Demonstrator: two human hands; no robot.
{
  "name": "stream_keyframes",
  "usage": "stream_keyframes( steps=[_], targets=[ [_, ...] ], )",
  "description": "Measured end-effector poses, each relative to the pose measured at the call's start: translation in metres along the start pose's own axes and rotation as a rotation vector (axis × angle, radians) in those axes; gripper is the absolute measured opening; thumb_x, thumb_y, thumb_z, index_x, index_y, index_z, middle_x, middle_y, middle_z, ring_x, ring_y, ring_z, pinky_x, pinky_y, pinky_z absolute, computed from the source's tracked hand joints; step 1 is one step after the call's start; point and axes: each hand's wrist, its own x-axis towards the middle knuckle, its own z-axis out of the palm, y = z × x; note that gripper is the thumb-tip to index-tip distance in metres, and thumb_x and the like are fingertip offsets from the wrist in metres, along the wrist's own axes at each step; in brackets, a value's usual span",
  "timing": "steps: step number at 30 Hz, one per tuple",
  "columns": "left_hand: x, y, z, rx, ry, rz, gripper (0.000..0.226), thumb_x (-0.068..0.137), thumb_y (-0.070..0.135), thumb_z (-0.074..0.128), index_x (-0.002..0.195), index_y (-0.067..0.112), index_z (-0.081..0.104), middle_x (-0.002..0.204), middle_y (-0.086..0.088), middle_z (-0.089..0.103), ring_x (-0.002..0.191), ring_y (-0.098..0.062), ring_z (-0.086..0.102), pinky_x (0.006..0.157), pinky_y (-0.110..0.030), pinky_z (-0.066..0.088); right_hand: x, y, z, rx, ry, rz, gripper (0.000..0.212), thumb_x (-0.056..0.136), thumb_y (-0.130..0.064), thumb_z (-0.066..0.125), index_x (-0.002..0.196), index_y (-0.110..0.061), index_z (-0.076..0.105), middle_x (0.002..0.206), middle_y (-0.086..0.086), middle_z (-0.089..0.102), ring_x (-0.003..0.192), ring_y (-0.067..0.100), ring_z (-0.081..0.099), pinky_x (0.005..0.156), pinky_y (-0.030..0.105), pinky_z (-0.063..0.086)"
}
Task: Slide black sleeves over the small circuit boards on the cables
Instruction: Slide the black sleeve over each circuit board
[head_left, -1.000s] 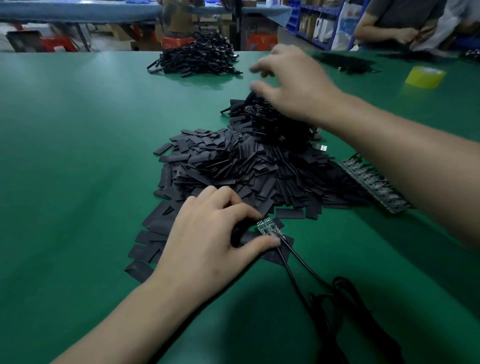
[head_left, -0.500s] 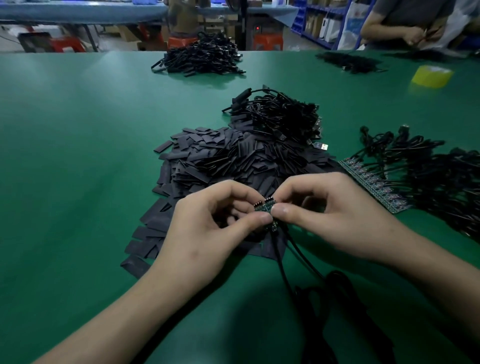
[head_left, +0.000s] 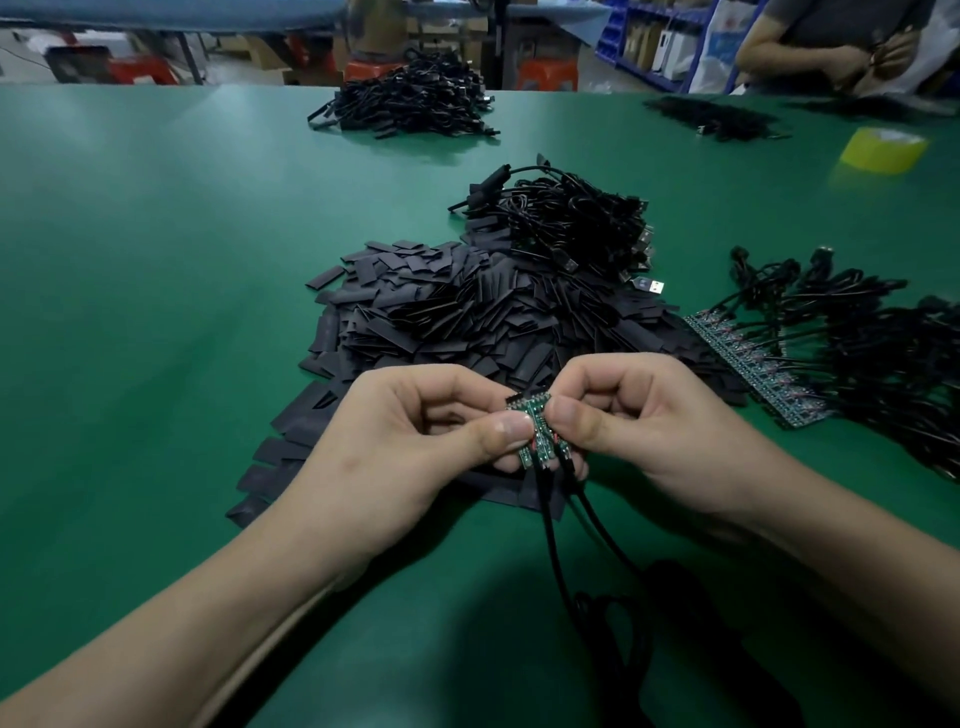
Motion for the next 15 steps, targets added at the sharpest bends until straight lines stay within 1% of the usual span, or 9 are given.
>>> stream_keyframes(
  steps=[2,4,7,11,15],
  targets=[
    [0.0003,0.0003,-0.0002,-0.022,-0.006,-0.018,0.017,0.07,0.017,0.076,0.083,0.006,0.075,0.073,-0.012,0.075,0.061,-0.01,0.067,0.062,-0.016,0.053,-0.0001,0.0014,-0.0011,0.039,-0.006,0.013,0.013,0.086,-0.018,0.065,0.077,-0.009,0.066,0.069,0.005,0.068,0.059,0.012,0.058,0.062,0.019,0.051],
    [0.0001,0.0012,0.0001,-0.038,-0.005,-0.036,0.021,0.067,0.02,0.077,0.082,0.006,0.075,0.074,-0.013,0.075,0.06,-0.011,0.067,0.062,-0.017,0.054,-0.0006,0.0025,-0.0007,0.072,-0.011,0.019,0.013,0.085,-0.019,0.066,0.074,-0.012,0.067,0.069,0.005,0.068,0.059,0.011,0.058,0.061,0.018,0.05],
    [0.0003,0.0017,0.0002,-0.066,-0.009,-0.059,0.019,0.063,0.023,0.078,0.078,0.01,0.077,0.074,-0.014,0.074,0.06,-0.013,0.067,0.063,-0.02,0.056,-0.0006,0.0046,0.0025,0.136,-0.003,0.026,0.014,0.082,-0.021,0.067,0.069,-0.018,0.07,0.068,0.006,0.067,0.058,0.011,0.057,0.06,0.016,0.049],
    [0.0002,0.0012,-0.0011,-0.088,-0.019,-0.073,0.018,0.063,0.022,0.078,0.077,0.012,0.078,0.071,-0.011,0.073,0.059,-0.012,0.067,0.062,-0.019,0.056,0.0001,0.0054,0.0055,0.185,-0.009,0.06,0.014,0.08,-0.022,0.067,0.067,-0.019,0.072,0.068,0.005,0.067,0.06,0.013,0.055,0.061,0.016,0.05],
    [0.0004,-0.0004,-0.0007,-0.117,-0.035,-0.071,0.017,0.065,0.02,0.08,0.08,0.012,0.079,0.071,-0.01,0.073,0.059,-0.012,0.066,0.063,-0.019,0.055,0.0006,0.0065,0.005,0.249,-0.035,0.077,0.015,0.084,-0.019,0.069,0.07,-0.019,0.072,0.071,0.008,0.066,0.062,0.016,0.055,0.061,0.019,0.05]
  ],
)
